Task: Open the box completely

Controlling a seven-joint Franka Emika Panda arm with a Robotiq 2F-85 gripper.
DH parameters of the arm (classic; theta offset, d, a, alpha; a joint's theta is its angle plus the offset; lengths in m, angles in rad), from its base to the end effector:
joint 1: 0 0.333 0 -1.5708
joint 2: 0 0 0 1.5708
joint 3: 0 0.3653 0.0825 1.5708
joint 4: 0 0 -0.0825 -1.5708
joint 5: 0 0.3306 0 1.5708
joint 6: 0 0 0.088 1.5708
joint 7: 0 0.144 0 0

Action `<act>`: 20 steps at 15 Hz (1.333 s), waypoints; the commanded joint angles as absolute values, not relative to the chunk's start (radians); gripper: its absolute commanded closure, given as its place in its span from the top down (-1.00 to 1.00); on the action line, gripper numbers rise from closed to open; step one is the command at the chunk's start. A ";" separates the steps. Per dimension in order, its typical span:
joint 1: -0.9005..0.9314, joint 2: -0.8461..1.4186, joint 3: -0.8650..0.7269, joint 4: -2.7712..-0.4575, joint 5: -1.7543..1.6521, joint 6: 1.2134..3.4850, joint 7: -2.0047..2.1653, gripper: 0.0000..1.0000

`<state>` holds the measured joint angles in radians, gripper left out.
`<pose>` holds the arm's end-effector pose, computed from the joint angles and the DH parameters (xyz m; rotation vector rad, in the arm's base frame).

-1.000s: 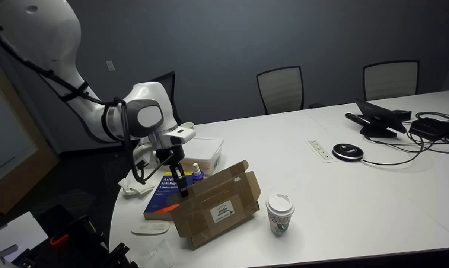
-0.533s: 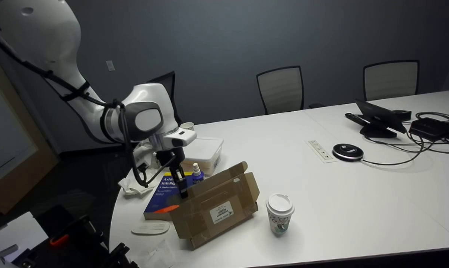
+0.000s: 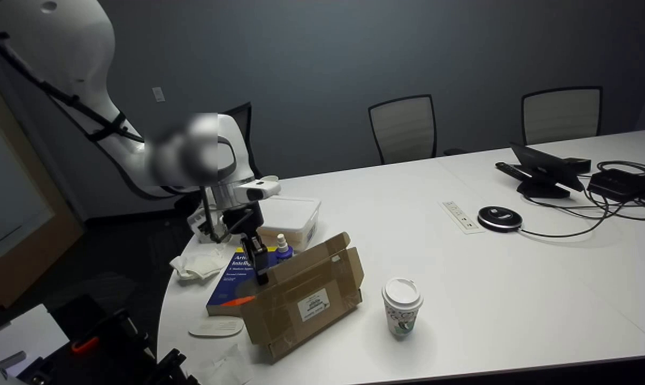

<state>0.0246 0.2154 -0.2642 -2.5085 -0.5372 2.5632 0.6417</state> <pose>0.4198 -0.1073 0.2510 2.7451 -0.5606 -0.1349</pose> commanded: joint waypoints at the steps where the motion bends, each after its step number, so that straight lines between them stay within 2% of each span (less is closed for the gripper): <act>1: 0.068 0.211 -0.242 -2.453 -0.613 2.399 0.691 -0.98; 6: 0.077 0.244 -0.178 -2.396 -0.673 2.235 0.711 -0.98; 11: 0.078 0.294 -0.146 -2.368 -0.700 2.171 0.725 -0.98; 12: 0.079 0.305 -0.144 -2.363 -0.702 2.164 0.728 -0.43; 13: 0.079 0.313 -0.142 -2.360 -0.702 2.159 0.732 -0.41; 20: 0.072 0.301 -0.135 -2.353 -0.682 2.136 0.716 0.61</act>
